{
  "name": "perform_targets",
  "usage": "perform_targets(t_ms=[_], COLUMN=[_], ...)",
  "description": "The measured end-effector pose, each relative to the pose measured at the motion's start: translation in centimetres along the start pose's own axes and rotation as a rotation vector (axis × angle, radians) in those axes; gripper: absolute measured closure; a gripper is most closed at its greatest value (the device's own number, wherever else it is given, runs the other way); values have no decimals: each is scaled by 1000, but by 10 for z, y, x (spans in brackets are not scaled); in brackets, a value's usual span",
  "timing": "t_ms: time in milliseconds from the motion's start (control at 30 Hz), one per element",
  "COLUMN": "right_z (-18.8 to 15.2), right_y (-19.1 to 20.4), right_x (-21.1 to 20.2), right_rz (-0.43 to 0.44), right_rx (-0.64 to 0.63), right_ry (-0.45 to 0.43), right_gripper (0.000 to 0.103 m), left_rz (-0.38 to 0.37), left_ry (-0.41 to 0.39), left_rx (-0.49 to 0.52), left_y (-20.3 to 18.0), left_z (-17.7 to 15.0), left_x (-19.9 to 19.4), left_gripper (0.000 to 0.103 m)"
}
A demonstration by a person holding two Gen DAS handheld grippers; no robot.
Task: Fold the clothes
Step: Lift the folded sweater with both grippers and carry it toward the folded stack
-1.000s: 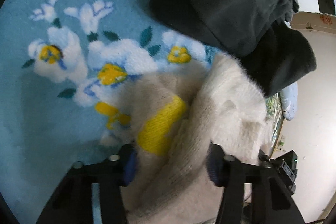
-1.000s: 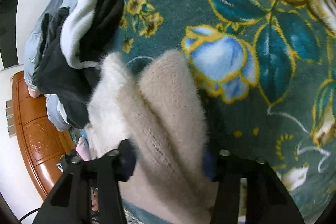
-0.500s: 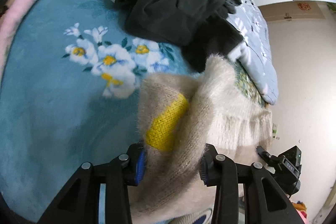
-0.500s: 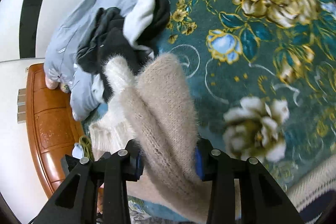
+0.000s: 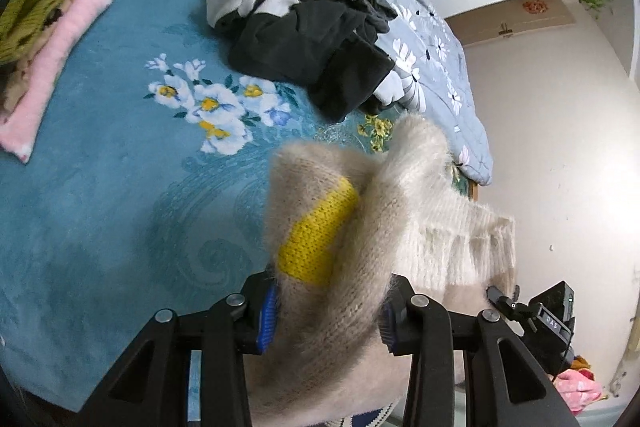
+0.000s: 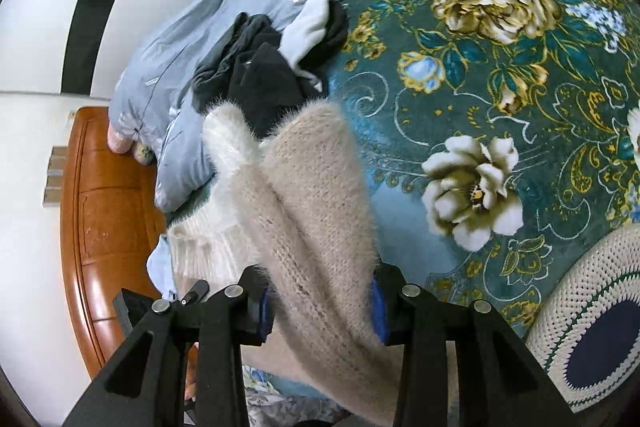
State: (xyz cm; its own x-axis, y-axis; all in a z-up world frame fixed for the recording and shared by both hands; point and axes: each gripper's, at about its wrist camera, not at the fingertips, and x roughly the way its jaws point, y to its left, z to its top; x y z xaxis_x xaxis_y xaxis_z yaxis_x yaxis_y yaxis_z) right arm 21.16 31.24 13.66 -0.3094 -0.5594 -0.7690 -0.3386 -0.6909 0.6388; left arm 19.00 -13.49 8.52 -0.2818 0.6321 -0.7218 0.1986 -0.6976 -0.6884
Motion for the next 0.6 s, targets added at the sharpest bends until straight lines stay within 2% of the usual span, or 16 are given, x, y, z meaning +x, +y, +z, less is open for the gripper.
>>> perform_targets(t_ms=[233, 433, 600], right_z=[14, 21, 8], right_y=[31, 61, 86], right_x=[2, 29, 48], right_rz=[96, 190, 264], right_rx=[-140, -257, -309], right_ry=[48, 146, 187], right_gripper=[64, 64, 64], left_rz=[12, 97, 157], left_ry=[-132, -223, -279], left_rx=[-29, -67, -87], left_y=[-10, -17, -13], left_z=[-17, -34, -42], left_x=[-48, -102, -142], left_gripper=[61, 61, 61])
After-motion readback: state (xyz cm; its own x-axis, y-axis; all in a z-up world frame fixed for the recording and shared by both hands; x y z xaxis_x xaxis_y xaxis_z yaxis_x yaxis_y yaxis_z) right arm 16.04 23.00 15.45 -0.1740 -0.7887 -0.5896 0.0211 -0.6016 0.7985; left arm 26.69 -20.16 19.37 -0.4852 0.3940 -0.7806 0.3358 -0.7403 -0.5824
